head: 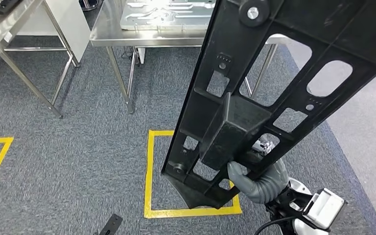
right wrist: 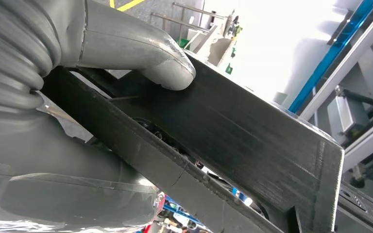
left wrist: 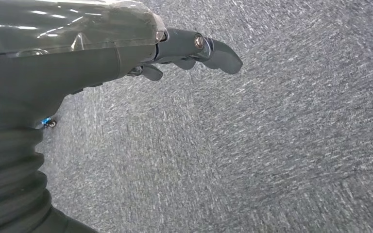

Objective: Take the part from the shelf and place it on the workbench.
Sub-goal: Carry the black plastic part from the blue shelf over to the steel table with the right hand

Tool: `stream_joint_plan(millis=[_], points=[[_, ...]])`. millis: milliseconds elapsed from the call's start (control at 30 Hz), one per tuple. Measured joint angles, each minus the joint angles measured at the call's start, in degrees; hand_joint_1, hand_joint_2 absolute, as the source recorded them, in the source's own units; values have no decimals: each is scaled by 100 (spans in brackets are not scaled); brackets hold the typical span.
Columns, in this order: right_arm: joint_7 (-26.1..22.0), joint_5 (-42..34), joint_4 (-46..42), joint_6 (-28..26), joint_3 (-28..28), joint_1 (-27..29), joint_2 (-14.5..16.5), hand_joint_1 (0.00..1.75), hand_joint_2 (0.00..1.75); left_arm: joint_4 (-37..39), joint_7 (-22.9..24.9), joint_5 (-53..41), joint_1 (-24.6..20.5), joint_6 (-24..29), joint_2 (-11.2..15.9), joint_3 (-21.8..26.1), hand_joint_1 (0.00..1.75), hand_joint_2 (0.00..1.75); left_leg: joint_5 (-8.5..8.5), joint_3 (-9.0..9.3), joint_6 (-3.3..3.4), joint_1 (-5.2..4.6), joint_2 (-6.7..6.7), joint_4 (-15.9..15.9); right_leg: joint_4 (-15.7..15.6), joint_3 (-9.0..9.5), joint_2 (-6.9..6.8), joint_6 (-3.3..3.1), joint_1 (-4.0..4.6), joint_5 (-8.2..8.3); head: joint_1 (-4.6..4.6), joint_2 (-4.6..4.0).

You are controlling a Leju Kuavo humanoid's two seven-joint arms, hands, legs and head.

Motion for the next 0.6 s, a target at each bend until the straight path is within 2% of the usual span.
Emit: stream_joint_plan(millis=[33,67,133,167,200,300,367,400,467,500,533,567,600], points=[[0,0,0,-1,-1,9,-1,168,175,0,0,0,6,0,0,0,0,175,-30,35,-4,-2,-7,2,36,-87,0,-1,-1,101,0,0],[0,0,-1,-1,-1,13,-1,168,175,0,0,-1,10,0,-1,0,0,175,-66,84,-13,-2,-15,3,-155,-53,0,-10,-1,312,0,0],[1,0,-1,-2,-1,10,-1,168,175,0,-1,-8,12,0,-3,0,0,175,-151,188,-49,-4,-30,3,-921,247,2,-51,4,799,0,0],[2,0,-3,-2,-1,6,0,168,175,0,-1,-11,8,0,-4,0,0,175,-195,218,-78,-13,-36,11,-1250,386,4,-75,16,928,1,0],[5,0,-5,-2,-1,5,1,168,175,0,-1,-14,4,1,-4,0,0,175,-230,233,-108,-20,-39,11,-1447,469,8,-102,29,967,1,0],[17,-1,-19,-3,-1,3,5,168,175,0,-1,-15,-3,3,-2,0,0,175,-306,280,-204,-27,-36,-22,-1545,526,23,-189,42,876,0,0],[17,-1,-33,-3,-1,-2,14,168,175,0,-3,-15,-14,8,-1,0,0,175,-404,252,-269,-19,-18,147,-1577,605,24,-252,18,833,-1,0],[18,-2,-40,-2,-1,-4,21,168,175,0,-3,-15,-20,10,0,0,0,175,-509,136,-296,-11,-12,402,-1589,654,18,-280,9,807,-2,0],[18,-4,-45,-2,-1,-2,28,168,175,0,-4,-16,-16,11,0,0,0,175,-759,-334,-333,3,-5,1193,-1589,737,7,-320,15,728,-3,0],[19,-5,-46,-2,-1,5,30,168,175,0,-4,-17,-4,11,0,0,0,175,-803,-562,-341,8,-5,1513,-1588,784,9,-327,19,686,-3,0],[20,-4,-46,-2,-1,13,30,168,175,0,-4,-18,9,11,0,0,0,175,-735,-711,-340,10,-5,1646,-1588,842,16,-329,21,639,-3,0],[20,-5,-46,-3,-1,18,30,168,175,0,-4,-20,17,12,0,0,0,175,-543,-738,-328,11,-5,1526,-1588,911,23,-324,22,589,-3,0],[20,-5,-47,-3,-1,21,30,168,175,0,-4,-24,21,13,1,0,0,175,-278,-666,-305,9,-4,1218,-1589,986,29,-316,22,537,-3,0]])
